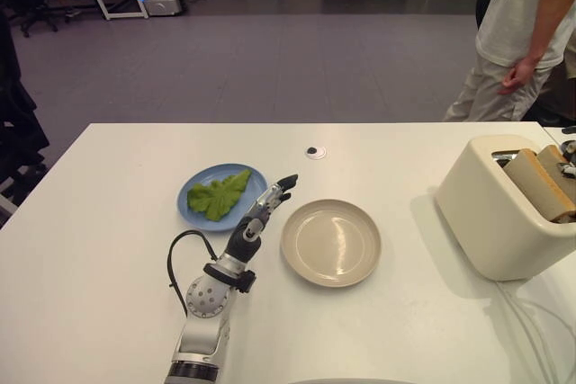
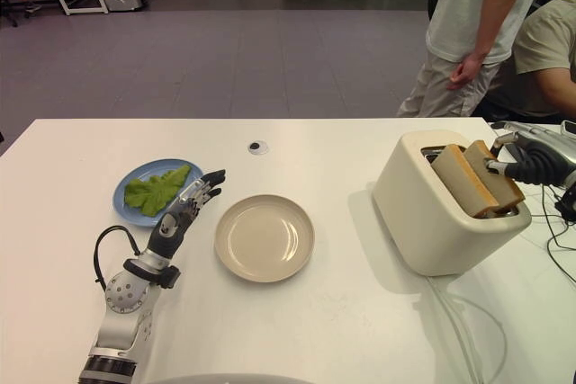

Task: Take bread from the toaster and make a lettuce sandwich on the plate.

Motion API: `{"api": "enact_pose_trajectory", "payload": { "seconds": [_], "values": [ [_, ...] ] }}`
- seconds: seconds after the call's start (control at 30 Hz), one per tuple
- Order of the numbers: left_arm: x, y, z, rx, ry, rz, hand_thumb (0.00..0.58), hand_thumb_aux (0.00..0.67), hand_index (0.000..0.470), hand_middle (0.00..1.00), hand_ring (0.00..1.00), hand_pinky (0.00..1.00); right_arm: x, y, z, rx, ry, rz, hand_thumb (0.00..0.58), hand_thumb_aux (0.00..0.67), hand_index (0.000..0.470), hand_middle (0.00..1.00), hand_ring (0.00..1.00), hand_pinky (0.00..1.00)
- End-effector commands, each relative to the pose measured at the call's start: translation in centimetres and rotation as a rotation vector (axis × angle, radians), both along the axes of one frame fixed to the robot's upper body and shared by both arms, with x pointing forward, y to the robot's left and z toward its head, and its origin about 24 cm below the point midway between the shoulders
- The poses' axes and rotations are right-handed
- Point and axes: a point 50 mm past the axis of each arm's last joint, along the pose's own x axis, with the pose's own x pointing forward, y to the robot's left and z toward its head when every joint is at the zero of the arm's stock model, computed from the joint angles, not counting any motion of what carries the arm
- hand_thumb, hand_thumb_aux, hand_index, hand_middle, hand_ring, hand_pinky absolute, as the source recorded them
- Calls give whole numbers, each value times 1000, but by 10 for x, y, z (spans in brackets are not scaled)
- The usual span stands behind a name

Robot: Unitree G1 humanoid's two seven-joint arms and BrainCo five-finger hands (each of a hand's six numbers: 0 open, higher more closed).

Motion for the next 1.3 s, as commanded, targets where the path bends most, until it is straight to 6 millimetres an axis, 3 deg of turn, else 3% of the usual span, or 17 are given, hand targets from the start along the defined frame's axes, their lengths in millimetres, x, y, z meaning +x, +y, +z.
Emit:
{"api": "enact_pose_trajectory", "payload": {
  "seconds": [0.03,0.2,0.4,0.5,0.6,0.67,0.77,0.9,0.97,1.07,1.17,1.3],
  "values": [
    [-2,3,-4,17,16,4,0,0,0,0,0,0,2,13,-16,85,57,63,580,670,470,0,0,0],
    [-3,3,-4,21,14,5,0,0,0,0,0,0,2,6,6,128,-60,29,580,670,470,0,0,0],
    [-1,4,-5,21,15,11,0,0,0,0,0,0,-11,-5,98,142,-361,7,580,670,470,0,0,0],
    [2,3,-6,23,14,6,0,0,0,0,0,0,-9,10,117,231,-426,107,580,670,470,0,0,0],
    [3,2,-7,23,12,3,0,0,0,0,0,0,2,40,111,385,-412,285,580,670,470,0,0,0],
    [4,3,-7,23,10,2,0,0,0,0,0,0,10,67,102,522,-353,419,580,670,470,0,0,0],
    [4,10,-6,6,-9,35,0,0,0,0,0,0,31,122,67,710,-168,604,580,670,470,0,0,0],
    [10,28,4,-46,-43,119,0,0,0,0,0,0,61,194,5,845,97,697,580,670,470,0,0,0],
    [13,36,10,-36,-60,154,0,0,0,0,0,0,66,220,-26,839,203,706,580,670,470,0,0,0],
    [21,52,16,88,-71,225,0,0,0,0,0,0,67,241,-71,810,325,691,580,670,470,0,0,0],
    [36,77,20,330,-56,357,0,0,0,0,0,0,66,251,-109,778,406,649,580,670,470,0,0,0],
    [57,104,15,613,2,484,23,13,9,0,0,0,58,264,-134,744,444,668,580,670,470,0,0,0]
  ]
}}
